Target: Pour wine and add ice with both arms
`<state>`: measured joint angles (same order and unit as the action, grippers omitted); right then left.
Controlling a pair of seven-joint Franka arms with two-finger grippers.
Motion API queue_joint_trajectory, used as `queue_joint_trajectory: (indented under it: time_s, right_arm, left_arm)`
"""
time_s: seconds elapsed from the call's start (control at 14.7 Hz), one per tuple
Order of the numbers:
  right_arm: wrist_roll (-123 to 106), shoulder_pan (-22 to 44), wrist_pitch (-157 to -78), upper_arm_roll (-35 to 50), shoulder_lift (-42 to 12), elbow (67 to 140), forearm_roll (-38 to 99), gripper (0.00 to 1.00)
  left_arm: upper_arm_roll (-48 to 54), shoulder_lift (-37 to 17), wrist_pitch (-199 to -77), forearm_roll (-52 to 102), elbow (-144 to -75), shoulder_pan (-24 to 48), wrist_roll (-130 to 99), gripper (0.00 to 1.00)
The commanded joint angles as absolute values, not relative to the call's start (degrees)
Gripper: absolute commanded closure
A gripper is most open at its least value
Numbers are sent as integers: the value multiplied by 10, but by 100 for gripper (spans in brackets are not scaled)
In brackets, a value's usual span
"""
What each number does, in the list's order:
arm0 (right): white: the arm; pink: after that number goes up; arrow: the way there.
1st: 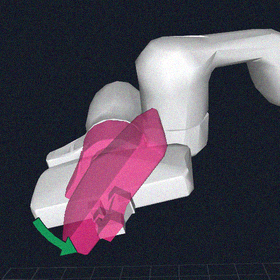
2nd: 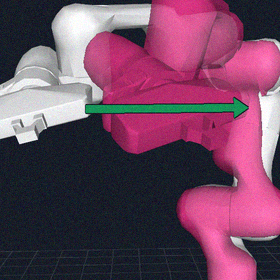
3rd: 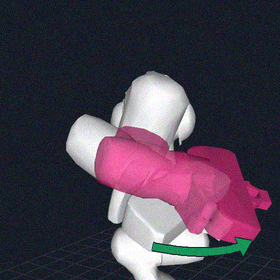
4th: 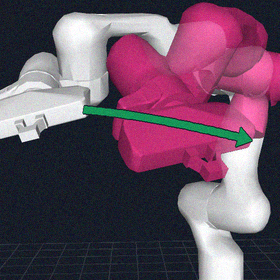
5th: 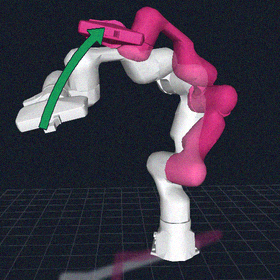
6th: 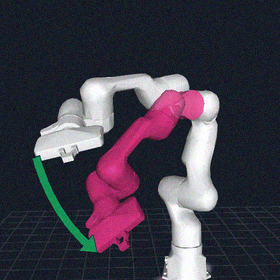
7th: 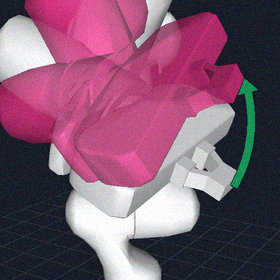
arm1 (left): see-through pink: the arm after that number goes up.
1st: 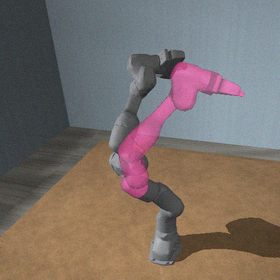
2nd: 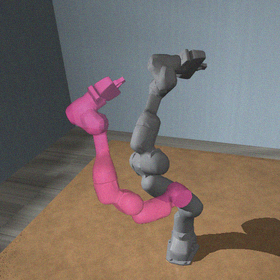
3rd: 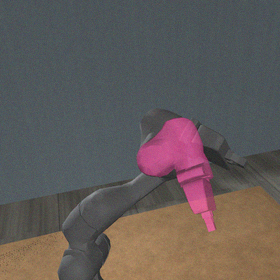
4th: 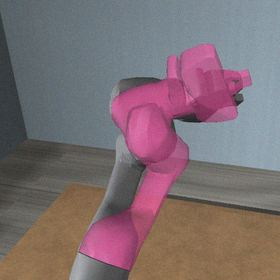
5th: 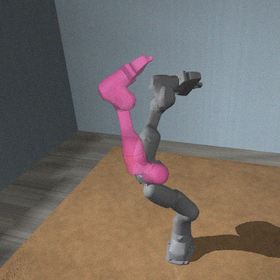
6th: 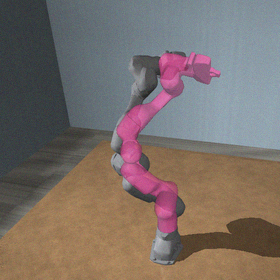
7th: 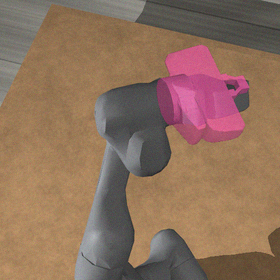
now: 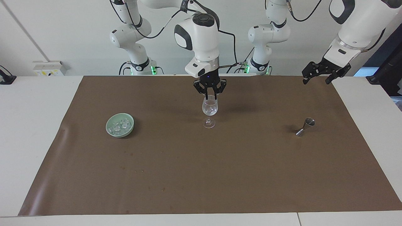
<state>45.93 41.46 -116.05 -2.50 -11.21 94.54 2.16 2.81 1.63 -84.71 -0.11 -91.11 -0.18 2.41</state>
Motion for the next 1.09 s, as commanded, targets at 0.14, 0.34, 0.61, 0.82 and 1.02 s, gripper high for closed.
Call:
queue_joint_trajectory:
  time_s: [0.14,0.34,0.61,0.82,1.02]
  right_arm:
    - [465,377,-1114,-25,-132,873,-24,51]
    - [406,319,-1077,-25,-120,873,-27,35]
    - [353,247,-1021,-27,-97,884,-26,0]
    - [310,180,-952,-27,-63,885,-25,0]
    - [233,99,-899,-27,-26,900,-19,0]
  left_arm:
    - [24,19,-858,1,-914,4,37,0]
    - [25,19,-870,1,-918,9,33,0]
    - [25,21,-880,1,-925,10,35,0]
    - [25,31,-884,1,-941,18,35,0]
    - [25,32,-888,1,-944,18,29,0]
